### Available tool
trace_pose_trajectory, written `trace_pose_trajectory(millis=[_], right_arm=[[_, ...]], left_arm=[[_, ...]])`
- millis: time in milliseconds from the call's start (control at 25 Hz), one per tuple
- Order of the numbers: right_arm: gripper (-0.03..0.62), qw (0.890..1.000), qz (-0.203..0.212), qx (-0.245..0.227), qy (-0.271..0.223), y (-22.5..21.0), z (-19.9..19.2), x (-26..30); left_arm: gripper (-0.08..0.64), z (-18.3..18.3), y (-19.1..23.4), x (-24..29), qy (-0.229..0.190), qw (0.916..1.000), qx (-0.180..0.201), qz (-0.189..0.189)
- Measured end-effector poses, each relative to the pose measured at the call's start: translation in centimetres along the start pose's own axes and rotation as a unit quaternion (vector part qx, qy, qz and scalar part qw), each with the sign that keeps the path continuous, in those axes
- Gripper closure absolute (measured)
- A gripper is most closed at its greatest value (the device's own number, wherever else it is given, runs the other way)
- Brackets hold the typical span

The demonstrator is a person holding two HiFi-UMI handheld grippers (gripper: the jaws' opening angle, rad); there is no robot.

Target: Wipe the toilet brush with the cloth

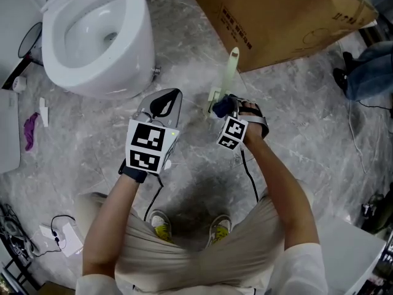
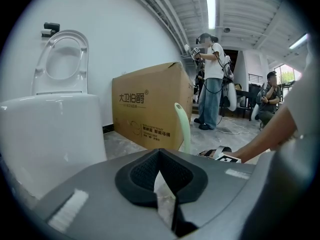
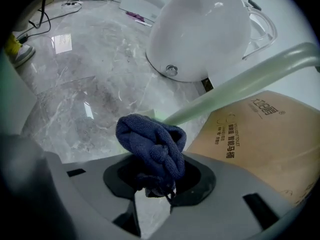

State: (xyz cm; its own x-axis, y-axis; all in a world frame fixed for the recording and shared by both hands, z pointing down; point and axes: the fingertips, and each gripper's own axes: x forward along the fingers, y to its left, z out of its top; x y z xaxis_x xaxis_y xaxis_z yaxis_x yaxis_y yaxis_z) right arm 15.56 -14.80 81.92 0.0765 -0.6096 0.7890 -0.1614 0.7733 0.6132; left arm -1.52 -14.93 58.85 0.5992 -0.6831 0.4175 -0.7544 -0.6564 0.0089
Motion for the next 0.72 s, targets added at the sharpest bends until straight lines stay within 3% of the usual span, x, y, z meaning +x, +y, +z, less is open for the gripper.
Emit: trace_pose_trajectory(millis=[280, 480, 600, 720], right_arm=[[0.448, 1.0, -0.001, -0.01, 0.009, 0.1, 0.4, 0.4], [0.448, 0.999, 0.011, -0.023, 0.044, 0.2, 0.3, -1.8], [0.449, 0.998, 0.061, 0.027, 0.023, 1.9, 1.9, -4.7], [0.451, 0.989, 0.09, 0.106, -0.044, 2.6, 4.8, -8.0]], left_arm=[[0.56, -0.1, 0.1, -0.4, -0.003, 1.0, 0.003, -0.006], [0.56, 0.5, -0.1, 0.5, -0.007, 0.9999, -0.004, -0.014], [0.56, 1.2, -0.8, 0.6, -0.016, 0.9995, -0.012, -0.026], [0.56, 1.4, -1.5, 0.8, -0.016, 0.9992, -0.005, -0.038]])
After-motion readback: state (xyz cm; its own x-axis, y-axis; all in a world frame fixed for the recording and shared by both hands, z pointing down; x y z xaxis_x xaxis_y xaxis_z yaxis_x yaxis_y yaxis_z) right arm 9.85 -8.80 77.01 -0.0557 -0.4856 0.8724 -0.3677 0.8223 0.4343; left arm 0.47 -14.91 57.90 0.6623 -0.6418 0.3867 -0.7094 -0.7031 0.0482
